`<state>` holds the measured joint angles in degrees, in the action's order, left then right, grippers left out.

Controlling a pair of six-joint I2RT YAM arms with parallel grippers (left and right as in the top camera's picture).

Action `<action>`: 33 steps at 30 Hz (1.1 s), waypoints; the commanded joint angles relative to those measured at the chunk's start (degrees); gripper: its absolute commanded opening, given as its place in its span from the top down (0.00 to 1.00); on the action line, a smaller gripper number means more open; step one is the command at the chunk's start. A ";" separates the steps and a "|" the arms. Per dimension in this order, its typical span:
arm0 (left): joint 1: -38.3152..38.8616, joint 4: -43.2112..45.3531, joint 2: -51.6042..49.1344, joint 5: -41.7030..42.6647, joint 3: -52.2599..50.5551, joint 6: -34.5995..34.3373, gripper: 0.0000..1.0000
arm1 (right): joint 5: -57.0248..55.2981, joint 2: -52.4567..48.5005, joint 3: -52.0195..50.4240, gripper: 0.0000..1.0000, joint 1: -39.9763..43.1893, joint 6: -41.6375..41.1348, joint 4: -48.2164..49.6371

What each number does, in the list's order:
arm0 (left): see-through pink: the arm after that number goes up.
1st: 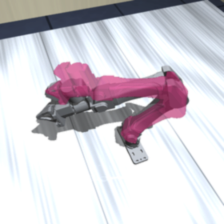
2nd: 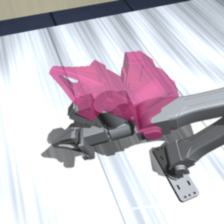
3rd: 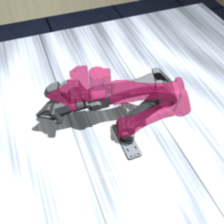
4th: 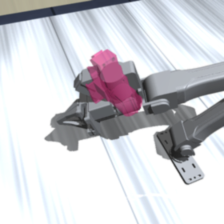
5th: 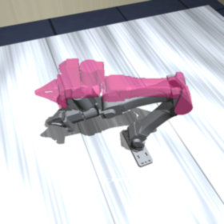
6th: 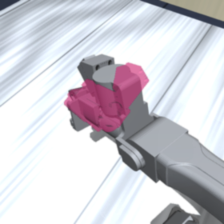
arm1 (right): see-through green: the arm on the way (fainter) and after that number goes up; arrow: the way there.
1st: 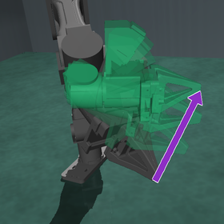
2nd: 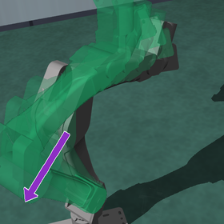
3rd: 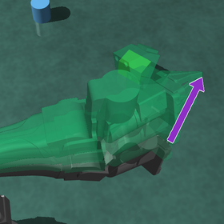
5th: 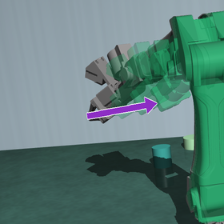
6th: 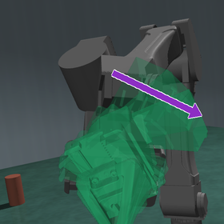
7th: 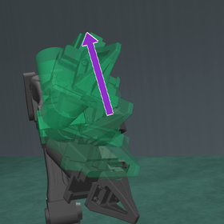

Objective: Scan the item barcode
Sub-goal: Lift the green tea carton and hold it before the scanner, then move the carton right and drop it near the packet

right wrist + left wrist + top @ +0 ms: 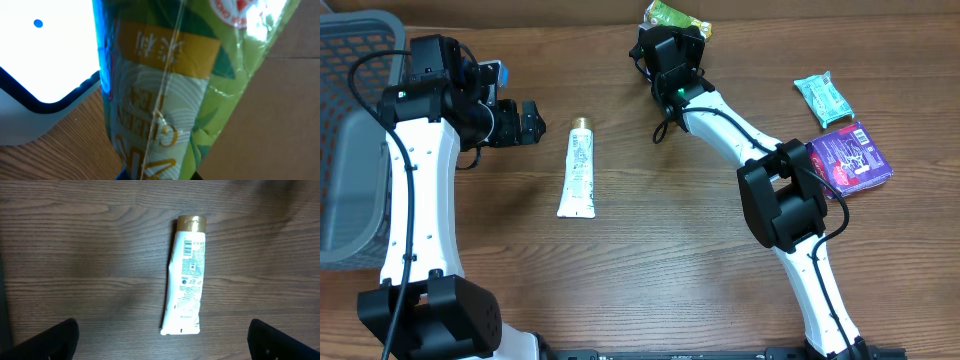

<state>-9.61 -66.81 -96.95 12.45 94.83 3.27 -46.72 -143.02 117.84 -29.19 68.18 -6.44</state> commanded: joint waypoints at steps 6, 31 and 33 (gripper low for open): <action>-0.11 0.00 1.81 0.50 -0.07 -0.70 0.00 | -1.86 0.94 1.42 0.96 0.44 -0.74 1.42; -0.09 0.00 1.81 0.50 -0.07 -0.70 0.01 | 41.86 33.53 -0.50 0.96 23.04 -104.85 -54.97; -0.09 0.00 1.81 0.50 -0.07 -0.70 0.01 | 45.81 32.24 -2.51 0.96 26.49 -108.87 -55.45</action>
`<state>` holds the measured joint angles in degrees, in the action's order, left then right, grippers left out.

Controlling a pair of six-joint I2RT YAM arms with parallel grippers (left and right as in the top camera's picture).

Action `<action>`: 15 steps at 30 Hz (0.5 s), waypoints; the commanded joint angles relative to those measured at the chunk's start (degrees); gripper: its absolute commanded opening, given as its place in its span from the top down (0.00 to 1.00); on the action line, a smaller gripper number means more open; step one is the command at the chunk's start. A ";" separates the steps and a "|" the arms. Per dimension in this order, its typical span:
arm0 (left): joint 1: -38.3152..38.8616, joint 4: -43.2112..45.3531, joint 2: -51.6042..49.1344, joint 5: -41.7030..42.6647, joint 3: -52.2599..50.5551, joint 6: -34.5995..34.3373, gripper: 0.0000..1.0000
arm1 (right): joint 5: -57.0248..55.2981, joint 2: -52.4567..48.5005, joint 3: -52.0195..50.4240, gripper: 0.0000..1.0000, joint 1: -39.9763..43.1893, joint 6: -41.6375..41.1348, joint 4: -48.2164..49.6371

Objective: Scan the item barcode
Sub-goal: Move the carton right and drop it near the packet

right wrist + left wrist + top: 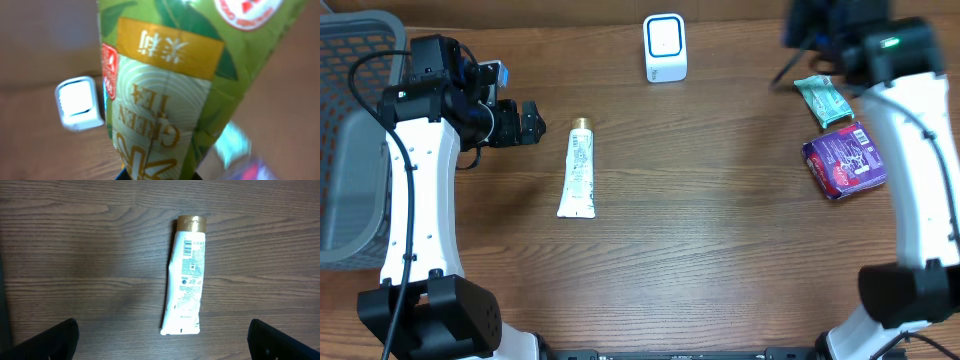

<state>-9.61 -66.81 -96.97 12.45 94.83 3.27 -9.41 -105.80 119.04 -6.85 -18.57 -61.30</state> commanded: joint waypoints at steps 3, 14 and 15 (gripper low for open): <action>-0.09 0.00 1.84 0.50 -0.07 -0.70 0.00 | 11.80 -7.21 -7.67 0.96 7.93 -26.38 0.42; -0.09 0.00 1.84 0.50 -0.07 -0.70 0.01 | 10.56 -12.79 -16.61 0.67 12.35 -30.73 6.16; -0.09 0.00 1.84 0.50 -0.07 -0.70 0.00 | 10.54 -12.79 -16.61 0.54 12.35 -30.69 6.16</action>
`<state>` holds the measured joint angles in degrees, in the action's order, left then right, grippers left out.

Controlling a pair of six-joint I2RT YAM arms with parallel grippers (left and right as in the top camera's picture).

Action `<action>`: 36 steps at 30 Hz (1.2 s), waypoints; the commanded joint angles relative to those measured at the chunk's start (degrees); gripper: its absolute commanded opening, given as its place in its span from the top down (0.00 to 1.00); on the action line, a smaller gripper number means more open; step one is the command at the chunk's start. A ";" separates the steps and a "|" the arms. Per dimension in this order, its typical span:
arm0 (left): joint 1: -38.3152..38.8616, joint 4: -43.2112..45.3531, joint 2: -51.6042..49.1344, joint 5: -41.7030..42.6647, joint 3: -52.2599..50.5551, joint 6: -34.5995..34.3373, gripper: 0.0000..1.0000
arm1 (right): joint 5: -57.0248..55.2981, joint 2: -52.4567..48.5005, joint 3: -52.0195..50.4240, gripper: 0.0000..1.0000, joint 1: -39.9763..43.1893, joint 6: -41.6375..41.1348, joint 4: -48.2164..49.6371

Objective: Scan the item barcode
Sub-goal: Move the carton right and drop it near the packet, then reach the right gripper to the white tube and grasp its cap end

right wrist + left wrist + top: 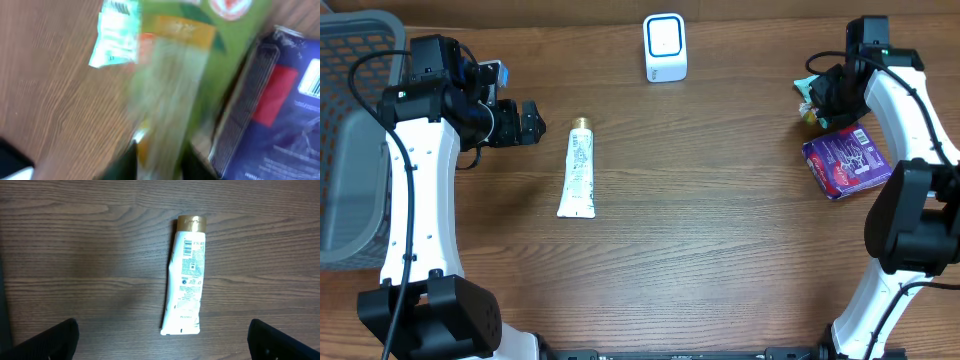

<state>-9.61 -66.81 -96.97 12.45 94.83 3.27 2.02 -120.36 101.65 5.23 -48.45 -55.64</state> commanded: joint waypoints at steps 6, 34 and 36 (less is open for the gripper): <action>-0.09 0.00 1.84 0.50 -0.07 -0.70 0.01 | 4.52 3.43 2.32 0.38 0.26 10.38 -0.50; -0.11 0.00 1.84 0.50 -0.07 -0.70 0.01 | 35.06 -8.94 5.14 0.12 -39.32 22.38 19.82; -0.09 0.00 1.84 0.50 -0.07 -0.70 0.01 | 35.15 -10.97 5.14 0.13 -40.35 22.36 21.18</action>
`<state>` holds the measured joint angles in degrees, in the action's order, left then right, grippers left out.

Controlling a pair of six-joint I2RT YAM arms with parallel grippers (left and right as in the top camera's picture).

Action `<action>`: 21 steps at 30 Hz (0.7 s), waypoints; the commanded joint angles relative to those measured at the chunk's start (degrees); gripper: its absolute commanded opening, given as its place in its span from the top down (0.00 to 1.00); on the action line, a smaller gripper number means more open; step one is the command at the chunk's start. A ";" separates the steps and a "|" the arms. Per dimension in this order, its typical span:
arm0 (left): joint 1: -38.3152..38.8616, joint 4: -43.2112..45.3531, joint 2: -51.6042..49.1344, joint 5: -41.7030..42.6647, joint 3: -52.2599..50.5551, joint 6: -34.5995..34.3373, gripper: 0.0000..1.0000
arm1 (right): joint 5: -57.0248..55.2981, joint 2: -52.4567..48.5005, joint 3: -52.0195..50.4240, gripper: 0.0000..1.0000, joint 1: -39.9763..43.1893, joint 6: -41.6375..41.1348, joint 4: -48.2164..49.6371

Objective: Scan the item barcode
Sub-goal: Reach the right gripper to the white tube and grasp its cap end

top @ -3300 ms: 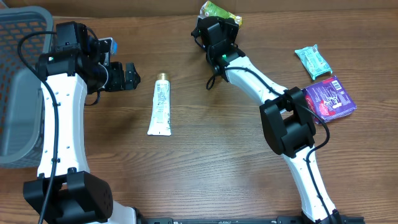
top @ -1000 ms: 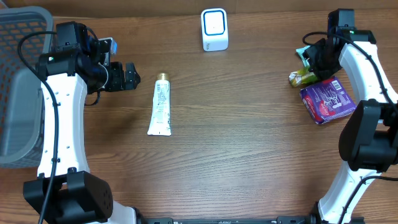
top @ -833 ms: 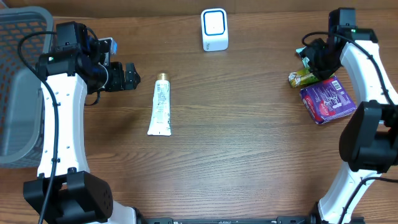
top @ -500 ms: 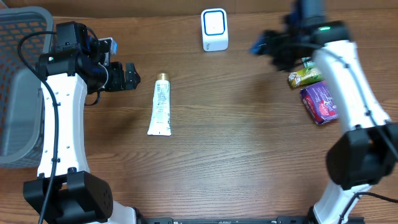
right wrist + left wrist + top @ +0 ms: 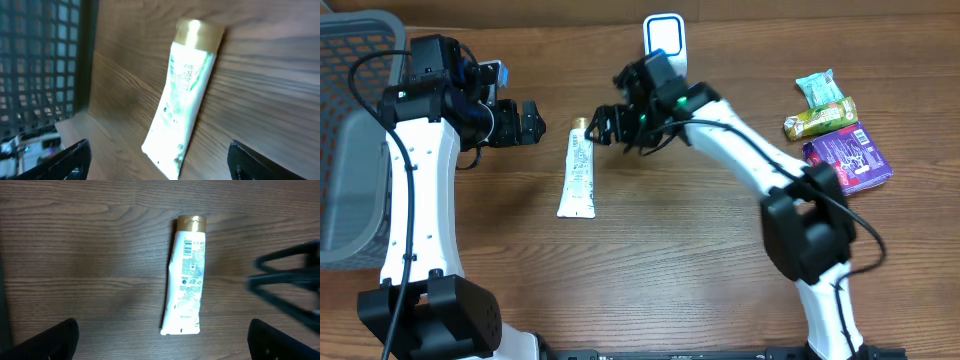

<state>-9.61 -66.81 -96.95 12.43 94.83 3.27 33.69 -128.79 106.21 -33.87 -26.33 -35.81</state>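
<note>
A white tube [image 5: 578, 172] with a gold cap [image 5: 581, 124] lies on the wooden table, its printed label with the barcode facing up [image 5: 187, 275]. My right gripper [image 5: 604, 122] hovers open and empty just right of the cap; its wrist view looks down the tube [image 5: 186, 97]. My left gripper [image 5: 527, 123] is open and empty to the left of the tube. The white scanner [image 5: 664, 38] stands at the back centre. A green tea packet [image 5: 820, 118] lies at the far right.
A grey mesh basket [image 5: 348, 130] fills the left edge and shows behind the tube [image 5: 40, 60]. A mint-green packet [image 5: 820, 87] and a purple pack [image 5: 848, 160] lie beside the green tea packet at the right.
The green tea packet has left my right gripper and lies by the purple pack. The right gripper is now open and has moved from the far right to the tube's cap. The left arm is unchanged.
My right gripper first held the green tea packet at the scanner. Then it held it at the far right, then low beside the purple pack. Now the packet lies there and the right gripper is open by the tube. The left gripper stayed open throughout.
</note>
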 commanded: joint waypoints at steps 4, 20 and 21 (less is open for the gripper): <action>-0.11 0.00 1.81 0.52 -0.07 -0.70 0.00 | 3.50 -5.18 0.57 0.13 -2.16 0.24 2.82; -0.11 0.00 1.81 0.52 -0.07 -0.70 0.01 | -5.18 -12.17 0.57 0.36 -6.03 -6.32 9.07; -0.11 0.00 1.81 0.52 -0.07 -0.72 0.01 | -5.16 -12.33 0.57 0.38 -6.03 -6.75 9.18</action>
<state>-9.61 -66.83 -96.95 12.45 94.83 3.27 31.83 -139.04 106.41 -39.46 -30.37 -26.68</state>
